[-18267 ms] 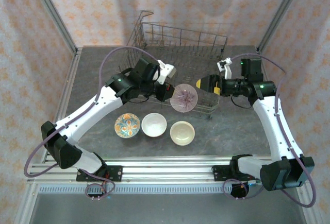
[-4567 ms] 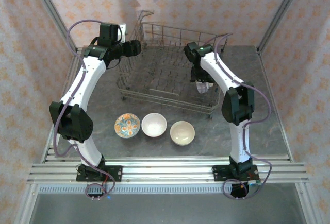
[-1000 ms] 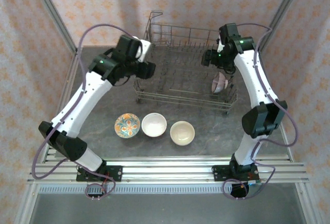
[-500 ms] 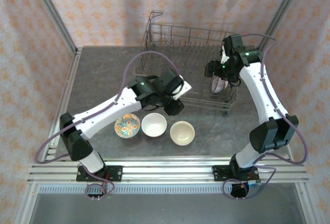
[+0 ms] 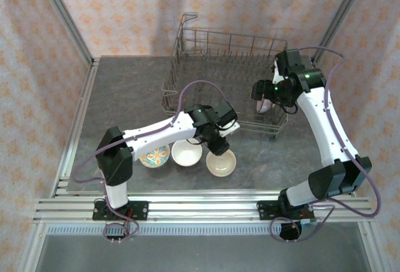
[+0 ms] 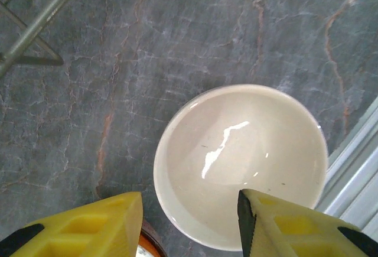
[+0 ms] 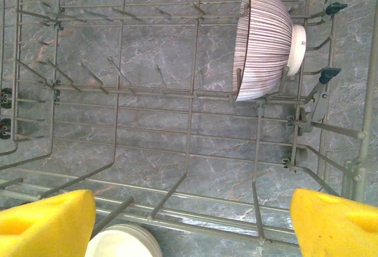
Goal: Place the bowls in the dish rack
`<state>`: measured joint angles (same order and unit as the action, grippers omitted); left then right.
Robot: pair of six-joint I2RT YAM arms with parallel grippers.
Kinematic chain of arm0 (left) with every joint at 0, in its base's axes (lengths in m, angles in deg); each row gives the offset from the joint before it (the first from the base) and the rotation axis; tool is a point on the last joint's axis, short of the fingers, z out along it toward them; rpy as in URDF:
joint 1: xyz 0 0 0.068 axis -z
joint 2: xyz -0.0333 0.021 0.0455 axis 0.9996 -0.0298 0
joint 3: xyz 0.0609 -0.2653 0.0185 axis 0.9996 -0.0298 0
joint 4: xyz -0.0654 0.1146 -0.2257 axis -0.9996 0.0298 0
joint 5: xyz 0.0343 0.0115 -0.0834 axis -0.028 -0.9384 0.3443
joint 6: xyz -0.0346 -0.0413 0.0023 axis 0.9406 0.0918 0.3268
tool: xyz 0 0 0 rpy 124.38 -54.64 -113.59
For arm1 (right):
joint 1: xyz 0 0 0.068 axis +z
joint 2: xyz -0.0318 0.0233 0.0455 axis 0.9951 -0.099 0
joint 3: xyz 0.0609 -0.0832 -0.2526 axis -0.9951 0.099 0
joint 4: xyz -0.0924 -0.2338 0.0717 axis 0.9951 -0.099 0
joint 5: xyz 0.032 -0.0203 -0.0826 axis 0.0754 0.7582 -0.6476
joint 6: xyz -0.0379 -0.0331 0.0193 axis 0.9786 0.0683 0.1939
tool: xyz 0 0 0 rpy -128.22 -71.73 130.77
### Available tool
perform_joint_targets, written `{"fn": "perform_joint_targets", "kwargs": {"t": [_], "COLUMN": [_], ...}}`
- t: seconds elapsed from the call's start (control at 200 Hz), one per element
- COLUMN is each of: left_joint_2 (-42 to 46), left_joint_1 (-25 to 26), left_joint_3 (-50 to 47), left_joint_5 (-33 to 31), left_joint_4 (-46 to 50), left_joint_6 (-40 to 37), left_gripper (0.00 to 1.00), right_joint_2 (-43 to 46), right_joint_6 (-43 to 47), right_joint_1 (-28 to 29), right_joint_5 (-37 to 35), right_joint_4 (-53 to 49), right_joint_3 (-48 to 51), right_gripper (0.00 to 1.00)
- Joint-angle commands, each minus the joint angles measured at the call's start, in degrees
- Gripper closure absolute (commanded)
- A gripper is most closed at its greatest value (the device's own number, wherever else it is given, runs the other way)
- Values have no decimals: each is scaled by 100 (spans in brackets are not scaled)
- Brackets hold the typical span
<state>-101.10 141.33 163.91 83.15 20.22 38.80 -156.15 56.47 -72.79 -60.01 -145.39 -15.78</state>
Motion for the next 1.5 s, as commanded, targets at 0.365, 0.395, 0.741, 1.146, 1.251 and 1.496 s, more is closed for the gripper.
{"fn": "perform_joint_targets", "kwargs": {"t": [0.365,0.395,0.741,1.146,1.251,1.496], "left_joint_2": [-386,-386,-589,-940,-965,-918], "left_joint_1": [-338,-344,-338,-251,-238,-206], "left_joint_3": [-318,-366,-759,-731,-724,-710], "left_joint_5": [586,616,782,380,371,367], "left_joint_4": [-228,-281,-872,-1061,-1058,-986], "left_joint_6": [-91,-92,-17,-25,-43,-83], "left_gripper": [51,51,52,59,62,77], "right_joint_2": [292,303,310,188,192,155], "right_joint_6": [-109,-121,-182,-154,-139,-75], "right_joint_1": [-20,-19,-22,-19,-19,-27], "right_joint_5": [-39,-43,-47,-30,-28,-22], "right_joint_4": [79,83,164,237,262,298], "right_joint_3": [169,175,319,332,376,424], "right_gripper": [14,14,14,15,14,14]}}
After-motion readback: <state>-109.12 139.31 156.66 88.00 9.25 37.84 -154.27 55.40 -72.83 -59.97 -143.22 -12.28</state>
